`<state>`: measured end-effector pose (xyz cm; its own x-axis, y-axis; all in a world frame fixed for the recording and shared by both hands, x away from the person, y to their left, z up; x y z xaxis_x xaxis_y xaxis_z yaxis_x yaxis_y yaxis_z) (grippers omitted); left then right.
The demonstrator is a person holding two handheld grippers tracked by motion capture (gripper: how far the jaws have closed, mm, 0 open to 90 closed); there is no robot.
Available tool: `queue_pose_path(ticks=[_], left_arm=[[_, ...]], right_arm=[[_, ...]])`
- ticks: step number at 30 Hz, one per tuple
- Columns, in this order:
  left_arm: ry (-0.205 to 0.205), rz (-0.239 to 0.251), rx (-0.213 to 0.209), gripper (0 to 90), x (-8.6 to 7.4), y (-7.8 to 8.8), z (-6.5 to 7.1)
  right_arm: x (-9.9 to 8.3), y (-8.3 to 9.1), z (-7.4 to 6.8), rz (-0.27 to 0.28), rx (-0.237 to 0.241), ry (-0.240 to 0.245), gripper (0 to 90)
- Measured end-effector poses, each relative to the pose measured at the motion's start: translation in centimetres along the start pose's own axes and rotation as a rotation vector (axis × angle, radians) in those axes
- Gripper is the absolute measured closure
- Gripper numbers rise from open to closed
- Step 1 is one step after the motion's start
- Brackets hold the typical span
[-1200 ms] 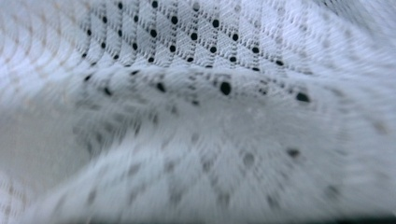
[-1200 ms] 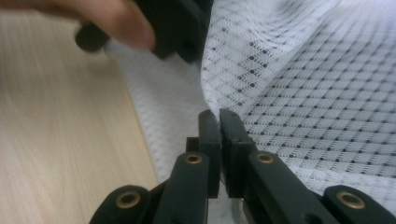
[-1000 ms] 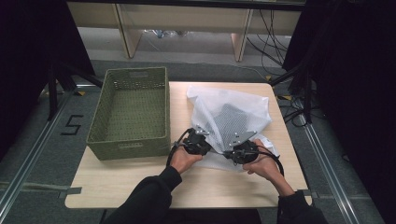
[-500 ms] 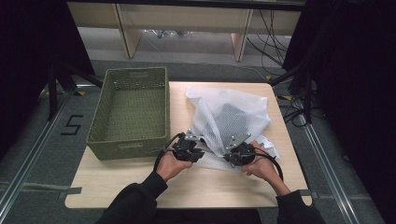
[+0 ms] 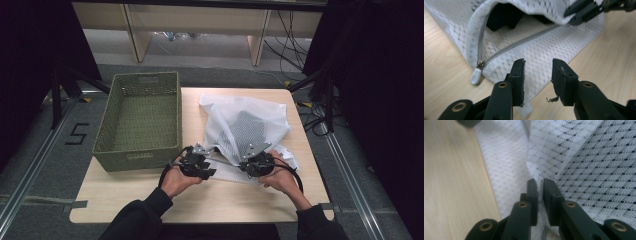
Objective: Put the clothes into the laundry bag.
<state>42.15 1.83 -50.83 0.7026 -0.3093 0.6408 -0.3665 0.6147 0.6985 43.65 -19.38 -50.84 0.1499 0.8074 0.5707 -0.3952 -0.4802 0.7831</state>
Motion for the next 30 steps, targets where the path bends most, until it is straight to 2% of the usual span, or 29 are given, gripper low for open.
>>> queue_pose_path(ticks=[1, 2, 4, 6, 7, 9, 10, 12, 13, 15, 17, 18, 19, 20, 21, 22, 23, 24, 26, 27, 30], left_arm=[[-0.005, 0.000, -0.001, 59.1, -0.1, 0.2, -0.1], [0.001, 0.003, -0.006, 58.4, -0.2, 0.4, -0.1], [-0.008, 0.001, -0.004, 57.5, -0.5, 0.9, -0.3], [0.010, 0.002, 0.000, 56.6, -0.8, 1.1, -0.4], [-0.001, -0.005, 0.005, 56.2, -0.9, 1.4, -0.4], [0.005, -0.002, -0.004, 55.2, -1.1, 1.5, -0.4], [0.000, -0.004, 0.000, 54.4, -1.2, 1.6, -0.4], [-0.002, -0.008, 0.002, 53.6, -1.3, 1.7, -0.5], [-0.003, -0.006, 0.004, 53.2, -1.3, 1.7, -0.6], [-0.009, -0.008, 0.005, 52.6, -1.4, 1.8, -0.6], [0.011, -0.006, 0.004, 52.1, -1.4, 1.8, -0.6], [-0.002, -0.009, 0.013, 52.0, -1.4, 1.8, -0.7], [-0.009, -0.014, 0.016, 52.0, -1.4, 1.8, -0.7], [0.010, -0.010, 0.006, 51.8, -1.5, 1.6, -0.7], [0.010, -0.014, 0.015, 51.6, -1.6, 1.6, -0.7], [0.006, -0.016, 0.016, 51.7, -1.6, 1.6, -0.7], [0.000, -0.017, 0.015, 51.9, -1.6, 1.6, -0.8], [0.010, -0.019, 0.006, 52.3, -1.6, 1.4, -0.8], [0.010, -0.018, 0.011, 52.3, -1.6, 1.5, -0.8], [-0.001, -0.013, 0.011, 52.3, -1.6, 1.5, -0.8], [0.004, -0.014, 0.005, 52.3, -1.5, 1.7, -0.9]], right_arm=[[0.3, 0.3, 0.0, 0.025, 0.006, 0.002, 78.9], [0.4, 0.4, 0.2, 0.052, -0.026, 0.029, 76.7], [1.2, 1.0, 0.2, 0.104, -0.051, 0.027, 75.6], [1.9, 1.5, 0.2, 0.131, -0.059, 0.047, 73.0], [2.4, 1.6, 0.2, 0.150, -0.073, 0.049, 71.7], [3.1, 1.6, 0.1, 0.168, -0.094, 0.045, 68.3], [3.5, 1.4, 0.1, 0.165, -0.096, 0.060, 66.6], [4.2, 0.7, 0.1, 0.153, -0.134, 0.113, 62.1], [4.4, 0.4, 0.0, 0.142, -0.140, 0.109, 60.5], [5.0, -0.6, -0.1, 0.094, -0.192, 0.131, 55.9], [5.3, -1.5, 0.1, 0.068, -0.210, 0.132, 53.0], [5.4, -2.0, 0.4, 0.053, -0.235, 0.135, 52.5], [5.4, -2.3, 0.5, 0.034, -0.240, 0.132, 53.5], [5.3, -2.6, 0.7, 0.026, -0.251, 0.139, 53.7], [5.2, -3.0, 0.9, 0.004, -0.249, 0.142, 53.8], [5.1, -3.3, 1.0, -0.004, -0.254, 0.147, 58.0], [5.0, -3.4, 1.1, -0.011, -0.259, 0.157, 68.1], [5.0, -3.4, 1.1, -0.005, -0.253, 0.170, 77.1], [5.0, -3.4, 1.3, 0.014, -0.217, 0.157, 85.8], [5.0, -3.3, 1.3, 0.020, -0.213, 0.153, 87.5], [4.8, -2.8, 1.2, 0.052, -0.164, 0.125, 89.8]])
Point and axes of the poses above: each handheld gripper's, and its own axes: y roughly backward along the jaws, x roughly out of its top, z roughly to its right, the point moved 4 cm from there along -y, roughly forward along the jaws, and after that the axes turned 14 degrees about y, right-handed, at the moved point
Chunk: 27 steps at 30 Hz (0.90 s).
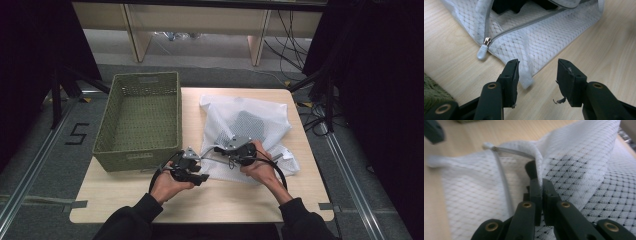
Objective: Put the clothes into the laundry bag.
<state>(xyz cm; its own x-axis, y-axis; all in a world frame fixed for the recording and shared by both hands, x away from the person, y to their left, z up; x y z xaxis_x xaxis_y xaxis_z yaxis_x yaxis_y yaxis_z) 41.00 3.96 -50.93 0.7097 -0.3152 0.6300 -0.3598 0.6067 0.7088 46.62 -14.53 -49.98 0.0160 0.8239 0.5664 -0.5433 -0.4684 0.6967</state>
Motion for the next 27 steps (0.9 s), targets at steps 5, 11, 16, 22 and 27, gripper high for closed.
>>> queue_pose_path(ticks=[5, 11, 16, 22, 27], left_arm=[[0.014, 0.009, -0.005, 52.2, 0.0, 0.0, -0.1], [0.007, -0.006, 0.014, 52.0, -0.1, 0.2, -0.3], [0.002, -0.005, 0.006, 51.2, -0.2, 0.3, -0.4], [0.011, -0.002, 0.013, 47.7, -0.3, 0.5, -0.3], [0.028, 0.008, 0.006, 44.0, -0.4, 1.0, -0.5]], right_arm=[[0.4, 0.2, -1.0, 0.030, 0.091, 0.022, 90.0], [-0.3, -1.6, -2.8, -0.047, 0.174, 0.045, 90.0], [-0.2, -1.4, -2.7, -0.025, 0.184, 0.011, 86.1], [-0.1, 0.9, -1.1, 0.092, 0.162, -0.091, 66.5], [-0.9, 4.1, 1.2, 0.166, 0.103, -0.208, 56.7]])
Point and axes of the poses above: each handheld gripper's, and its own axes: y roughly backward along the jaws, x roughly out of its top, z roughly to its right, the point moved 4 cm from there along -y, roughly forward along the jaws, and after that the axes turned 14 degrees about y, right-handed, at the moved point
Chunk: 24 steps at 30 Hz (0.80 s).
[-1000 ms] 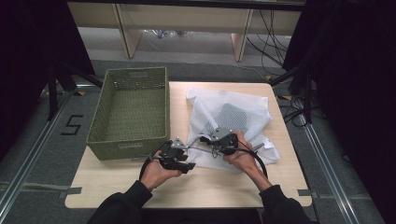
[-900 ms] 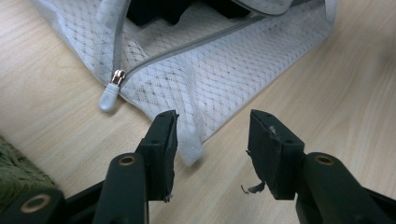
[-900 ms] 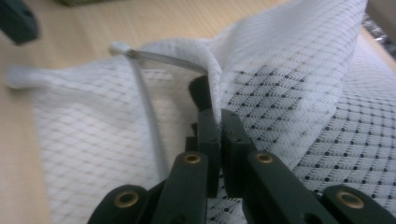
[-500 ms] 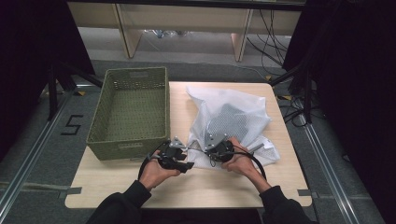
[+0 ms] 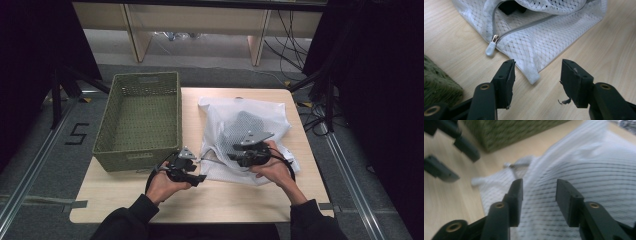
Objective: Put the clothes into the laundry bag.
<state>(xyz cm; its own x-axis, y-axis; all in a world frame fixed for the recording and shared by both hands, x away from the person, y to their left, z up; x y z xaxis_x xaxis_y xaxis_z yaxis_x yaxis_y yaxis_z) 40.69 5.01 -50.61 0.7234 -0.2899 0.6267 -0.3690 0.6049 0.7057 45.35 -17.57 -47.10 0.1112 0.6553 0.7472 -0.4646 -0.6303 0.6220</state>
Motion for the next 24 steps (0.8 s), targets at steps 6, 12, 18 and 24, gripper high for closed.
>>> queue_pose_path(ticks=[6, 12, 18, 24], left_arm=[[0.001, 0.020, 0.014, 40.2, -0.1, 0.7, -0.2], [-0.008, 0.012, 0.014, 38.4, -0.6, 1.4, -0.2], [-0.016, 0.032, 0.023, 36.7, -1.0, 2.1, -0.3], [-0.032, 0.041, 0.036, 34.5, -1.9, 2.8, -0.3]], right_arm=[[-1.5, 2.8, 2.2, 0.027, -0.068, -0.093, 51.2], [-3.0, 3.9, 2.7, 0.004, -0.105, -0.120, 44.7], [-3.7, 4.8, 2.6, 0.016, -0.121, -0.159, 39.0], [-4.9, 5.7, 2.3, -0.008, -0.138, -0.207, 35.9]])
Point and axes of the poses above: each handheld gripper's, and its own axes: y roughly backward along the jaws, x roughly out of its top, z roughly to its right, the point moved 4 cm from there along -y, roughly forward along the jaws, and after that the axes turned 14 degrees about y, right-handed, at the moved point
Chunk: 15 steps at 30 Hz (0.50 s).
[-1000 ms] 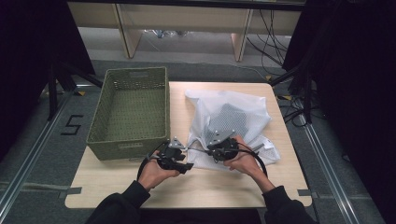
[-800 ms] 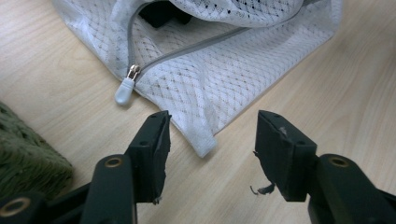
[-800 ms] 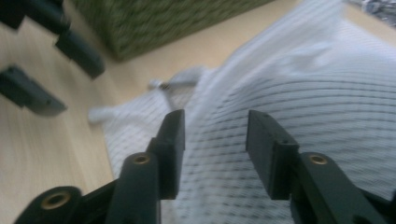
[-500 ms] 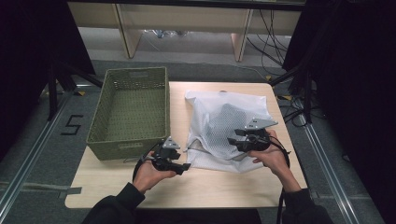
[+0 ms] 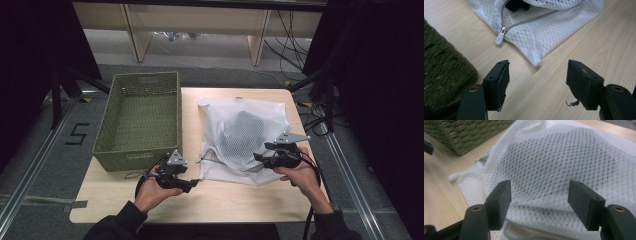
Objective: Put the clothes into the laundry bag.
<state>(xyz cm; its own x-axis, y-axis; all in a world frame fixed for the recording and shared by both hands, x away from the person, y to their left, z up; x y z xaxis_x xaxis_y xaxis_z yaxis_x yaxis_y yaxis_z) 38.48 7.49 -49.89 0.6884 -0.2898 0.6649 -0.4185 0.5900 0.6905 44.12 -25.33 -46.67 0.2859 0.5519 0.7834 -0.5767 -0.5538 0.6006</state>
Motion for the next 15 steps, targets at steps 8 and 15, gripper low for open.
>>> queue_pose_path(ticks=[8, 15], left_arm=[[-0.004, 0.021, -0.008, 31.3, -0.7, 0.9, 0.0], [-0.034, 0.026, -0.022, 30.9, -1.6, 1.4, 0.2]], right_arm=[[-1.6, 1.1, -1.2, -0.026, -0.011, -0.023, 34.4], [-2.6, 1.9, -2.2, -0.037, -0.002, 0.012, 33.4]])
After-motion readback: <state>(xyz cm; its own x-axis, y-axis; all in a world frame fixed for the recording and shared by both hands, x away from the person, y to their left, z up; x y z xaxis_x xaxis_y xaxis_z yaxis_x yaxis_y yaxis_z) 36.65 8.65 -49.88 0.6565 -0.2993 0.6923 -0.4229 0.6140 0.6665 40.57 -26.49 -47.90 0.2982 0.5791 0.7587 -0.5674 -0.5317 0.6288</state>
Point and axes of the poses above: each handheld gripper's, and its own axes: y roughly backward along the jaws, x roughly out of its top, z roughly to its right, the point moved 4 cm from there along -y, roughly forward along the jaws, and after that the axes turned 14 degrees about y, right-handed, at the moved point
